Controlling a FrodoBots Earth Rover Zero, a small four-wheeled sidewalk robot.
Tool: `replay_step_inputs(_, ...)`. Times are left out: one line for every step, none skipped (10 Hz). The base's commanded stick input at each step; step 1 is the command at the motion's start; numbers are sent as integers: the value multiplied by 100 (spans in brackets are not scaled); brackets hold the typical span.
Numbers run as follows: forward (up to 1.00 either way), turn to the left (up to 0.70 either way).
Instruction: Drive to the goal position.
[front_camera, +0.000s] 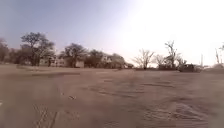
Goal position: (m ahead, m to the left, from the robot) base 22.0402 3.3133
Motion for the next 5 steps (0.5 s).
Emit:
replay_step_inputs(70, 0)
replay_step_inputs(70, 0)
replay_step_inputs(70, 0)
replay_step_inputs(70, 0)
replay_step_inputs(70, 0)
